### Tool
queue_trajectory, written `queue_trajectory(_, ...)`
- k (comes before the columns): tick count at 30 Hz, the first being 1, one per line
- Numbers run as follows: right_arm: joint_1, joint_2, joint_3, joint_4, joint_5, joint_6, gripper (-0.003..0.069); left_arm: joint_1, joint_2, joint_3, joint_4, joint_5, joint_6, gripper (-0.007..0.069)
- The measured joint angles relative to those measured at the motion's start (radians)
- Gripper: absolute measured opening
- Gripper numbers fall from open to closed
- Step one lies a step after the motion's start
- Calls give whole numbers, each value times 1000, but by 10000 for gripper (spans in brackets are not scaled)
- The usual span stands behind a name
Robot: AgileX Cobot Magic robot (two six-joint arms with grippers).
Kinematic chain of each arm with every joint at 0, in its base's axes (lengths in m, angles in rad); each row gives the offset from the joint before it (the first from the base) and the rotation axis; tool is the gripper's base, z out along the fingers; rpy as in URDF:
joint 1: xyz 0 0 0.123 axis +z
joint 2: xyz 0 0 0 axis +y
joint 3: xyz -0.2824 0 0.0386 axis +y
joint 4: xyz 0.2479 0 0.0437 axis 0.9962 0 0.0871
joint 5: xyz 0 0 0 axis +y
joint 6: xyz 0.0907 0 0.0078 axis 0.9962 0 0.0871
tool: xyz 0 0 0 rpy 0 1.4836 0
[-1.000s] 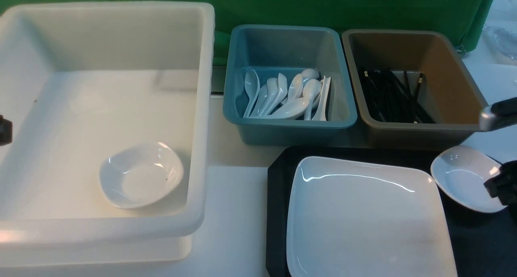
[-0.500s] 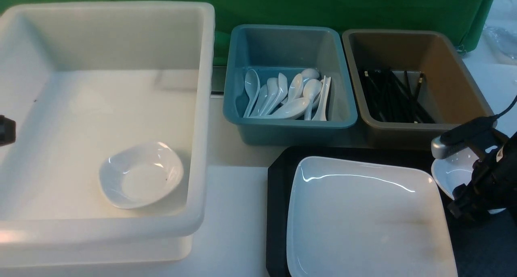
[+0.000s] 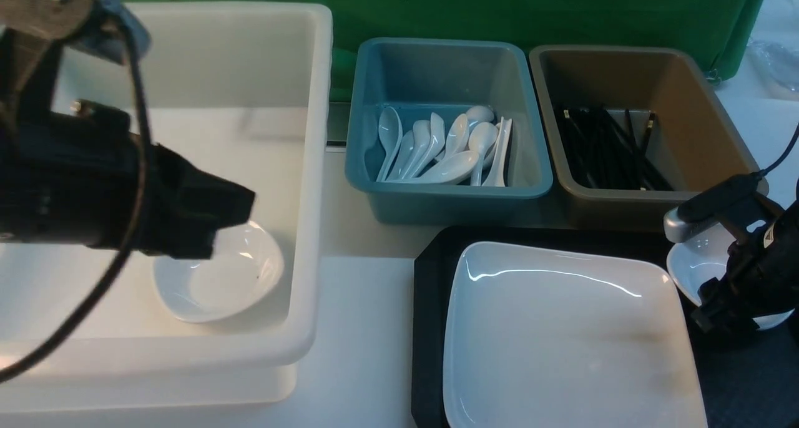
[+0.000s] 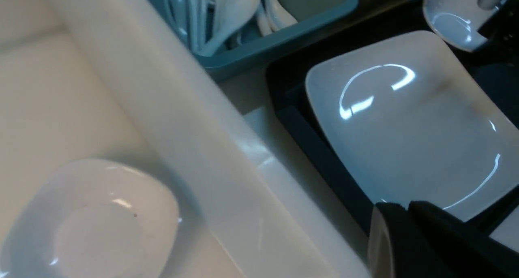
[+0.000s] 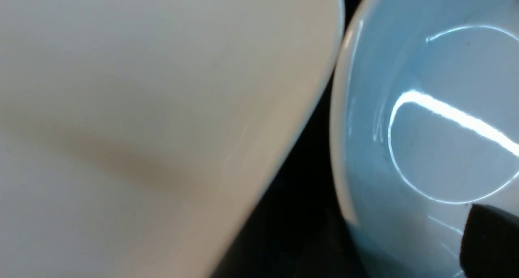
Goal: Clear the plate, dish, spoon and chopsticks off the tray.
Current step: Use the right arm to grab a small plate from the dinner plate
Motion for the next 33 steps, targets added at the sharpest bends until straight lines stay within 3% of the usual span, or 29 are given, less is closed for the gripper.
queue_trajectory(10, 0, 0, 17, 0, 2, 3, 472, -299, 266, -14, 98, -243, -82, 14)
queue_trajectory(16, 0, 18, 17, -4, -12, 0, 468, -369, 376, -91, 133, -249, -83, 14)
queue_trajectory(18, 0, 27, 17, -7, -23, 1, 430, -390, 416, -135, 142, -228, -84, 14)
queue_trajectory(24, 7, 32, 14, -9, -45, -2, 192, -397, 434, -169, 170, -215, -90, 14)
queue_trajectory(33, 7, -3, 8, -18, -20, -5, 164, -397, 434, -169, 192, -218, -116, 14)
